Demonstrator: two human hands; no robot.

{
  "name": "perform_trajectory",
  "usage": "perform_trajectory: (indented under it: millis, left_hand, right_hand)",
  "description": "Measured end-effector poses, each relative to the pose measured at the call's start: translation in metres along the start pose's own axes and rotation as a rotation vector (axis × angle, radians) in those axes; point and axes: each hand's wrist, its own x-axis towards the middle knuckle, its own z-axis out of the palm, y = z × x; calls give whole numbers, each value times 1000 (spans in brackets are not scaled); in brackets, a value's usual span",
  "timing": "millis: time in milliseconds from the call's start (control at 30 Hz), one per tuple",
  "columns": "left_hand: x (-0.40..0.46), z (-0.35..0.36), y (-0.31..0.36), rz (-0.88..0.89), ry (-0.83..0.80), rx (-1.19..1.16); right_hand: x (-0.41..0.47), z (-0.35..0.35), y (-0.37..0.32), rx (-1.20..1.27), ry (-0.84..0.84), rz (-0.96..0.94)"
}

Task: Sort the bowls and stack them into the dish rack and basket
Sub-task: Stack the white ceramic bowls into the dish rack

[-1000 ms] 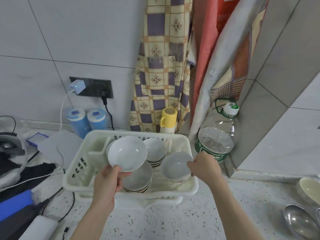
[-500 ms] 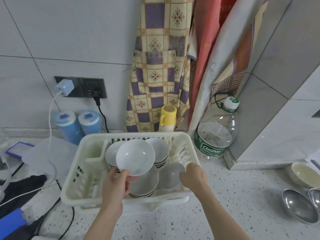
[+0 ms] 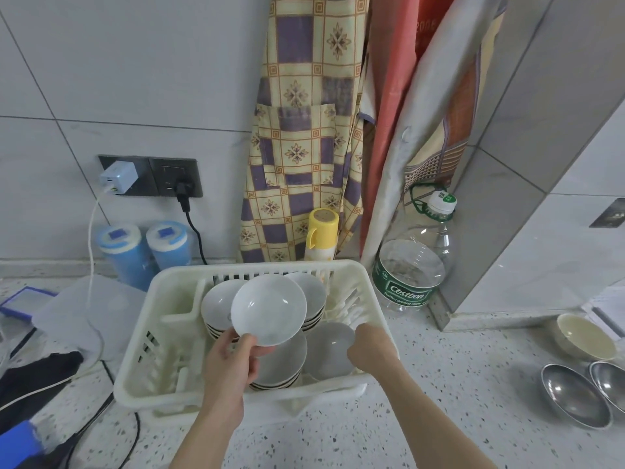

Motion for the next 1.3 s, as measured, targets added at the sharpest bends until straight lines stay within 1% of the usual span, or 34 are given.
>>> perform_trajectory:
  millis: [167, 233, 367, 467, 533, 700, 833, 967, 1000, 1033, 1100, 1133, 1200, 1233, 1267, 1300]
  left_hand:
    - [-3, 5, -2, -15, -14, 0]
    - [-5, 6, -3, -10, -25, 7]
    - [-6, 9, -3, -12, -30, 8]
    - [-7, 10, -1, -13, -37, 3]
    - [-7, 8, 1, -4, -41, 14]
    - [-7, -1, 3, 8, -55, 42]
    - [-7, -3, 6, -10, -57, 38]
    - [-10, 1, 9, -31, -66, 55]
    - [-11, 4, 9, -37, -70, 65]
    - [-12, 6, 10, -41, -74, 77]
    - [-15, 13, 11, -48, -85, 107]
    - [-16, 18, 12, -51, -96, 127]
    - [-18, 28, 11, -62, -133, 174]
    - [-20, 33, 10, -74, -149, 193]
    - [-21, 38, 8, -88, -161, 206]
    - [-22, 44, 6, -97, -172, 219]
  right_hand:
    - [0, 7, -6, -421, 62, -87]
    - [1, 8, -8, -534, 64, -104]
    - [2, 10, -9, -593, 19, -100]
    - [3, 11, -4, -555, -48, -105]
    - [3, 10, -3, -509, -60, -103]
    - [0, 6, 0, -374, 5, -82]
    - [1, 5, 1, -324, -24, -111]
    - [-5, 1, 2, -258, -43, -95]
    - [-8, -2, 2, -243, -20, -95]
    - [-9, -7, 3, -223, 40, -99]
    - [-9, -20, 8, -46, 179, -134]
    - [-10, -27, 10, 114, 187, -176]
    - [-16, -38, 12, 509, 87, -229]
    - [-19, -43, 13, 661, 29, -231]
    - [-22, -44, 15, 739, -12, -242]
    - [-24, -43, 17, 739, -21, -263]
